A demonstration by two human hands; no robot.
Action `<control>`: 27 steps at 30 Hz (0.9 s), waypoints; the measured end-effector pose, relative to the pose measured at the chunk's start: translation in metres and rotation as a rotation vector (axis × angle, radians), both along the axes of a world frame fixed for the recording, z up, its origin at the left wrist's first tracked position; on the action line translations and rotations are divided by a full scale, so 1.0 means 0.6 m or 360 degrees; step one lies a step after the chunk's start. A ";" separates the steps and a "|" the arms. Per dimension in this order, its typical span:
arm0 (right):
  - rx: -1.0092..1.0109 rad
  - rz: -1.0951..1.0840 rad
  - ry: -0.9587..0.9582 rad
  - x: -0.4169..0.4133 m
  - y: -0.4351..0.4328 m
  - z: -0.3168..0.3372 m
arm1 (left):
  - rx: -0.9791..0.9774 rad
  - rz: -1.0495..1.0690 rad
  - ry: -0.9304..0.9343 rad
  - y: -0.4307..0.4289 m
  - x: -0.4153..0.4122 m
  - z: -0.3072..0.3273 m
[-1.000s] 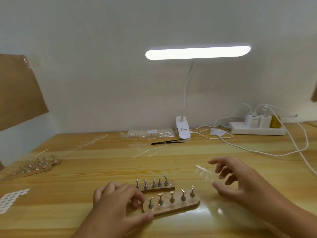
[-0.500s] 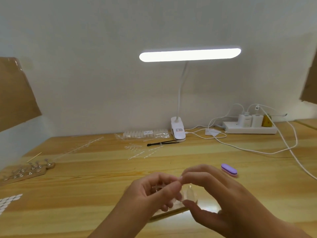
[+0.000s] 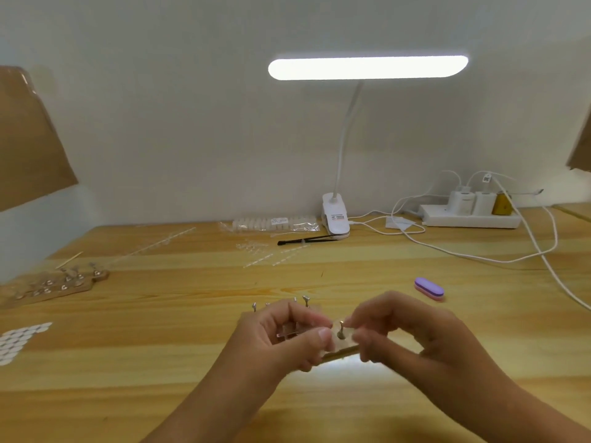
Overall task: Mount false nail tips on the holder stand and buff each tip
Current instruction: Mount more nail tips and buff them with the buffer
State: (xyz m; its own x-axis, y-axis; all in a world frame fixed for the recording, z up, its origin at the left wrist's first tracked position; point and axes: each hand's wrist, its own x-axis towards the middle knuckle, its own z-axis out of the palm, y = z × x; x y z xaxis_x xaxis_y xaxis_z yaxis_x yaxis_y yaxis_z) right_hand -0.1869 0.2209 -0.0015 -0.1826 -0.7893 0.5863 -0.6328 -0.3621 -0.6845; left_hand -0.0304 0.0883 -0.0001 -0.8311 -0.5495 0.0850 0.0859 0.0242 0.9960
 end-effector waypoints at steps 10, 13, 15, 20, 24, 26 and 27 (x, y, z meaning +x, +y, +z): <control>-0.0013 0.0030 -0.0194 0.008 0.003 -0.002 | 0.0557 -0.0274 -0.0031 0.004 -0.002 -0.001; -0.0084 -0.0040 -0.0161 0.008 0.005 -0.003 | 0.1290 -0.0636 0.0092 -0.005 0.007 0.006; -0.0140 -0.0075 -0.0162 0.007 0.007 -0.001 | 0.1406 -0.0658 0.0197 -0.010 0.011 0.009; -0.0149 -0.0186 -0.0281 -0.010 0.005 0.003 | 0.1047 -0.0572 0.0270 -0.019 0.011 0.017; 0.0030 -0.0144 -0.0030 -0.011 0.002 0.001 | 0.0869 -0.0732 0.0124 -0.013 0.010 0.012; 0.0081 -0.0138 0.0013 -0.011 -0.001 -0.004 | 0.0821 -0.0792 0.0069 -0.010 0.008 0.007; 0.0100 -0.0147 0.0035 -0.012 -0.003 -0.006 | 0.0828 -0.0805 0.0059 -0.009 0.007 0.005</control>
